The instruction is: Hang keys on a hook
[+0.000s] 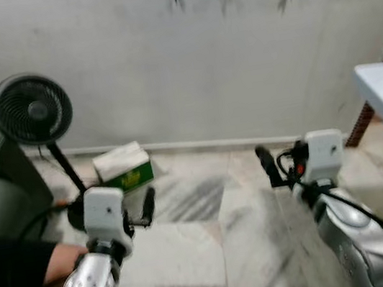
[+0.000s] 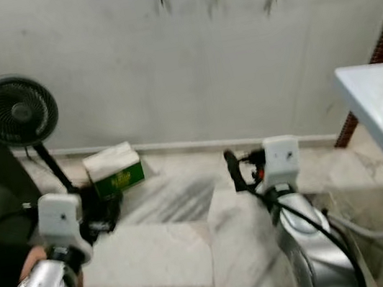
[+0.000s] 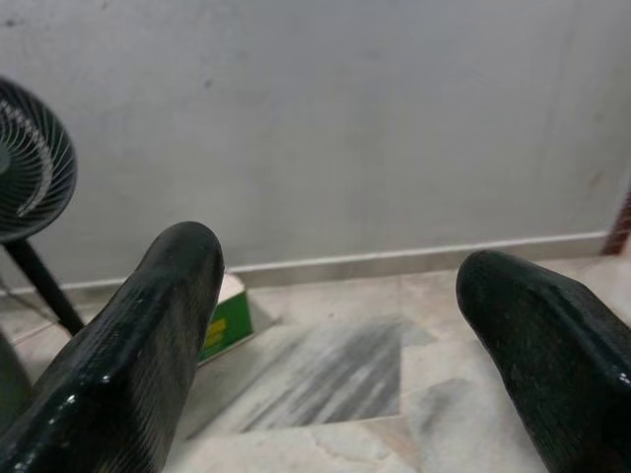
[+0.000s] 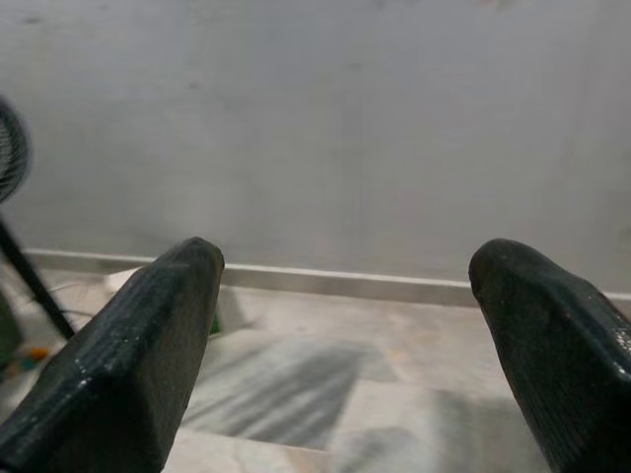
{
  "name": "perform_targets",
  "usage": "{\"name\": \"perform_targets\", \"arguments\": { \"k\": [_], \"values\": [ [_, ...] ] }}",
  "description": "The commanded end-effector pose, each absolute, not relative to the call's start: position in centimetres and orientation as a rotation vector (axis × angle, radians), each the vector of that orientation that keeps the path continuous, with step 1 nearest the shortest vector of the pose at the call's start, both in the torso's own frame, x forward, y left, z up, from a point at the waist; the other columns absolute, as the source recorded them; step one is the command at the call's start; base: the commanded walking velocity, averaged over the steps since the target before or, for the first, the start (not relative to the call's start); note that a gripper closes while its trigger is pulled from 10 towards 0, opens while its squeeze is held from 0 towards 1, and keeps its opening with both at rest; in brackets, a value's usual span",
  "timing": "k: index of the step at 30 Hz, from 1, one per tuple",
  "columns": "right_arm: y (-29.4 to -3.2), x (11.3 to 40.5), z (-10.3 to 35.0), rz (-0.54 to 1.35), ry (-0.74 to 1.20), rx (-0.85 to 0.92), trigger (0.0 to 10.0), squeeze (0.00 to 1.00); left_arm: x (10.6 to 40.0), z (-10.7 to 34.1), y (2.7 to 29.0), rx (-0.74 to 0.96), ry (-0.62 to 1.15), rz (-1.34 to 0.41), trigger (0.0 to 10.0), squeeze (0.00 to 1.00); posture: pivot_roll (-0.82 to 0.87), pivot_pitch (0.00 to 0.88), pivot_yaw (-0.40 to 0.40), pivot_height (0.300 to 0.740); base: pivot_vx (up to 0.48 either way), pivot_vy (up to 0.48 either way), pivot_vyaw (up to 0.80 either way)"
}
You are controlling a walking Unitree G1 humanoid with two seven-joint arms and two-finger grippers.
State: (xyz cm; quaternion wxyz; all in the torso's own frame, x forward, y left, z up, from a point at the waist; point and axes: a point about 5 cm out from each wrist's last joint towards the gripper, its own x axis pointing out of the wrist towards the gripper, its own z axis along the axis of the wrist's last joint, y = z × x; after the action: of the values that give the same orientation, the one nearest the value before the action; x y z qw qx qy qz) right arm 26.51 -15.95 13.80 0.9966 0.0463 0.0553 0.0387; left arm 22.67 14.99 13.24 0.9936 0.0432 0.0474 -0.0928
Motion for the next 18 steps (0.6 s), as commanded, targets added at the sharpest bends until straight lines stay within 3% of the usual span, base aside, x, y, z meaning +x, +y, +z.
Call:
{"name": "perform_targets", "arguments": {
  "k": [1,18],
  "values": [
    [-15.49,26.64,14.27,0.091,0.091,0.102,10.0,0.0,22.67,13.37,15.37,0.104,0.092,-0.174,10.0,0.0,0.12,0.014,-0.014,0.74,-0.341,0.0,0.0],
    [-15.33,26.87,14.23,0.095,0.089,0.103,10.0,0.0,22.89,13.41,15.35,0.109,0.086,-0.177,10.0,0.0,0.13,0.006,-0.014,0.74,-0.341,0.0,0.0]
  ]
}}
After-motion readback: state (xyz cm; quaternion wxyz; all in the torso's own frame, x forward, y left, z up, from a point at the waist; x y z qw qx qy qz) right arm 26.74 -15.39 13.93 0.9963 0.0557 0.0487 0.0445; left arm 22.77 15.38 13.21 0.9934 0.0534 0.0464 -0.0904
